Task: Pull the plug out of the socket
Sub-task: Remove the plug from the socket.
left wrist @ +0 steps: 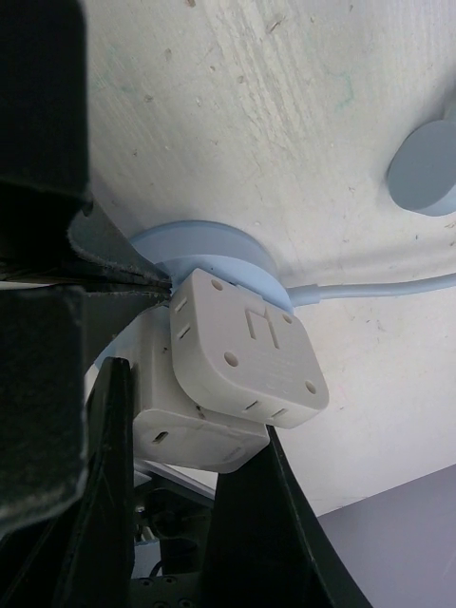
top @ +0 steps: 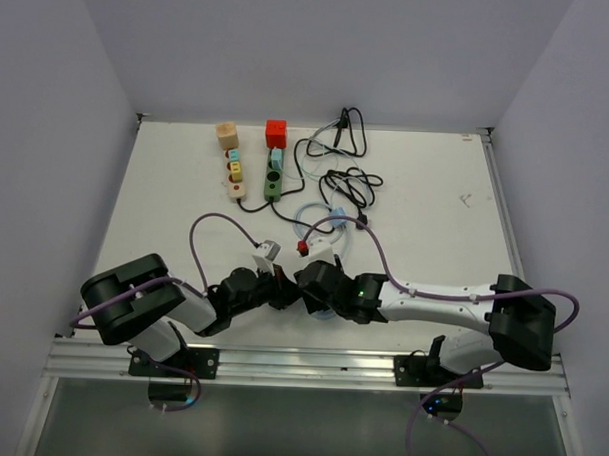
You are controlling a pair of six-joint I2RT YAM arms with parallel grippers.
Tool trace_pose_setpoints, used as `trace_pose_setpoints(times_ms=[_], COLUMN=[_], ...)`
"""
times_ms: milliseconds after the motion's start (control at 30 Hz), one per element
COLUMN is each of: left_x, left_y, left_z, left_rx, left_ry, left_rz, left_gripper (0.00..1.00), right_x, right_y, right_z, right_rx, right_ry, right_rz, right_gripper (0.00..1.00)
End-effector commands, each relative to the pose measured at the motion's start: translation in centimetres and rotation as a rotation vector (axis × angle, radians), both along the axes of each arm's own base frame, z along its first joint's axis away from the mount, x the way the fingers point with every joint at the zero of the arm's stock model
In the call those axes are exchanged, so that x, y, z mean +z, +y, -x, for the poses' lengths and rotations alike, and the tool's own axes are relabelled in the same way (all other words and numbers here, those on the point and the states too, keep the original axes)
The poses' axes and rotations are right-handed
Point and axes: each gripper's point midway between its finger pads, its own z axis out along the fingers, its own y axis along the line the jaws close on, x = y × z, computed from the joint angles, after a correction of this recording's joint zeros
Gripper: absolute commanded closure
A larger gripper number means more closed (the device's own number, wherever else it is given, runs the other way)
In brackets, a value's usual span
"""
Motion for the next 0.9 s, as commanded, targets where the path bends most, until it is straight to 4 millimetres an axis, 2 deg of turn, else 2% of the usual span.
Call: trace_pose_setpoints(times_ms=[0,167,500,700,867], left_x=[-4.9,-5.0,-5.1,-5.1,-5.2], left_y=[3.0,3.1,3.0,3.1,3.2], left_z=[1.3,1.5,1.7,1.8,1.9], left_rx=[0.017,0.014,0.008,0.006,0.006], left_ry=[0.079,0.082,0.081,0.083,0.086], left_rz=[-0.193,-0.197,-0.203,-0.207,-0.211], left_gripper=[1.0,1.0,1.0,1.0,1.0], right_x=[1.0,1.1,0.0,0.4,0.9], right_y=[1.8,2.1,2.5,3.6,3.2], right_z=[0.2,0.3,0.7,1.9,1.6], right_rx=[-0.001,-0.009,-0.007,0.028,0.01], right_ry=[-0.013,-0.033,-0.006,0.068,0.123], right_rz=[-0.012,0.05,0.082,-0.047,-0.152], right_gripper=[1.0,1.0,1.0,1.0,1.0])
